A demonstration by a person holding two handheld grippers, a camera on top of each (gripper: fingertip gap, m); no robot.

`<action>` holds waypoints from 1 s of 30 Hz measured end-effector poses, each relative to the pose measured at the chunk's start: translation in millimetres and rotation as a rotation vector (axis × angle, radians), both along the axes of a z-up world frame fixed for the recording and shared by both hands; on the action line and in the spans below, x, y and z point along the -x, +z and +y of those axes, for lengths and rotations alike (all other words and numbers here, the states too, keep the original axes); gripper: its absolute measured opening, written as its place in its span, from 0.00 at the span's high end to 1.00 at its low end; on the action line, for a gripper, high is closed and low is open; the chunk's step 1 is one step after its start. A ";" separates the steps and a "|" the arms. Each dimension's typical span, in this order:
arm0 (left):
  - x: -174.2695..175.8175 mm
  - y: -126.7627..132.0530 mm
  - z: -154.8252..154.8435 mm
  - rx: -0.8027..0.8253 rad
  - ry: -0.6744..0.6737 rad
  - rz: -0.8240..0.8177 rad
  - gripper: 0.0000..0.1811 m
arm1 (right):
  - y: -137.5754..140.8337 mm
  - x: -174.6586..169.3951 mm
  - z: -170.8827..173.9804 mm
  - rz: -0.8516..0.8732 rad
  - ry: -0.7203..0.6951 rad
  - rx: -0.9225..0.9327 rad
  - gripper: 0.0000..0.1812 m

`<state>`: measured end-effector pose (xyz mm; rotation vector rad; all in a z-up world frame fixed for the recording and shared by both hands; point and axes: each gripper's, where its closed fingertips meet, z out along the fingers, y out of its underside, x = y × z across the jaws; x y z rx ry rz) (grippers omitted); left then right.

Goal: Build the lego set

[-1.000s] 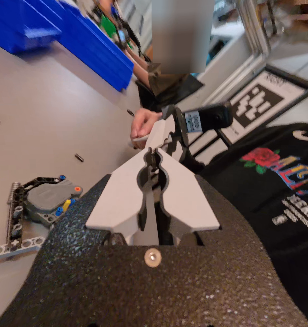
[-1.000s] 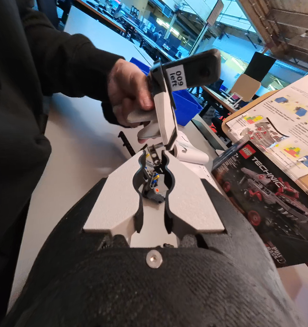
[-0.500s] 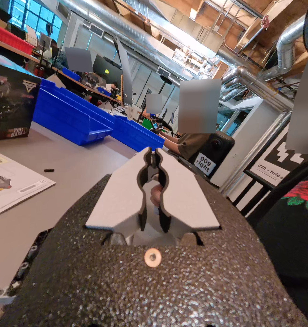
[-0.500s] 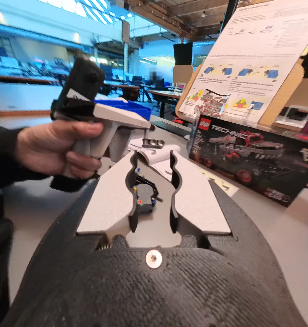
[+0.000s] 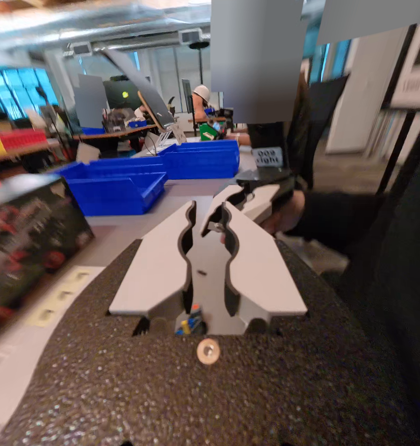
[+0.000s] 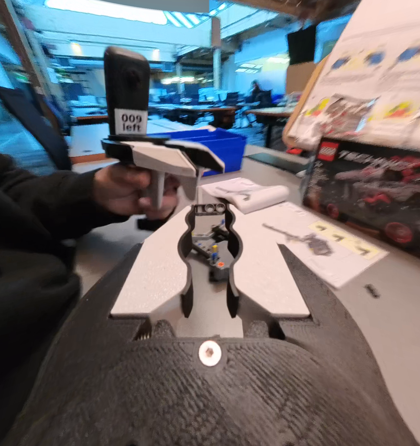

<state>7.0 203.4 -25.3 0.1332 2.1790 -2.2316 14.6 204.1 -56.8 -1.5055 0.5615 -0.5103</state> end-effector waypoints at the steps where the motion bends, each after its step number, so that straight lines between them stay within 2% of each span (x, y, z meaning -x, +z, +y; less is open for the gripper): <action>1: 2.9 -0.3 3.8 -0.035 -0.009 -0.132 0.89 | -3.3 3.2 1.7 0.059 0.048 -0.032 0.87; 5: 6.0 -15.3 9.7 -0.220 -0.004 -0.554 0.81 | 3.3 12.9 6.0 0.246 0.208 -0.273 0.87; 8: 6.8 -21.6 6.1 -0.249 0.037 -0.723 0.82 | 14.9 14.9 8.3 0.331 0.298 -0.481 0.87; 11: 2.5 -32.0 0.6 -0.267 0.075 -0.708 0.86 | 28.5 20.4 11.9 0.385 0.417 -0.675 0.87; 13: 7.1 -26.6 -1.0 -0.208 0.084 -0.706 0.91 | 33.9 23.1 13.5 0.420 0.489 -0.780 0.87; 16: 6.4 -20.0 -0.5 -0.162 0.142 -0.737 0.91 | 41.5 26.1 12.6 0.447 0.564 -0.898 0.87; 20: -1.3 -18.3 3.2 -0.182 0.229 -0.796 0.84 | 37.6 19.5 13.6 0.454 0.518 -0.895 0.87; 23: 3.4 -19.5 3.3 -0.185 0.208 -0.775 0.85 | 30.4 12.8 10.0 0.449 0.452 -0.867 0.88; 27: 3.2 -23.1 -0.9 -0.194 0.228 -0.795 0.92 | 27.6 12.8 20.0 0.459 0.444 -0.836 0.87; 30: 1.4 -26.7 -1.3 -0.232 0.206 -0.723 0.94 | 25.8 12.6 22.8 0.454 0.432 -0.821 0.87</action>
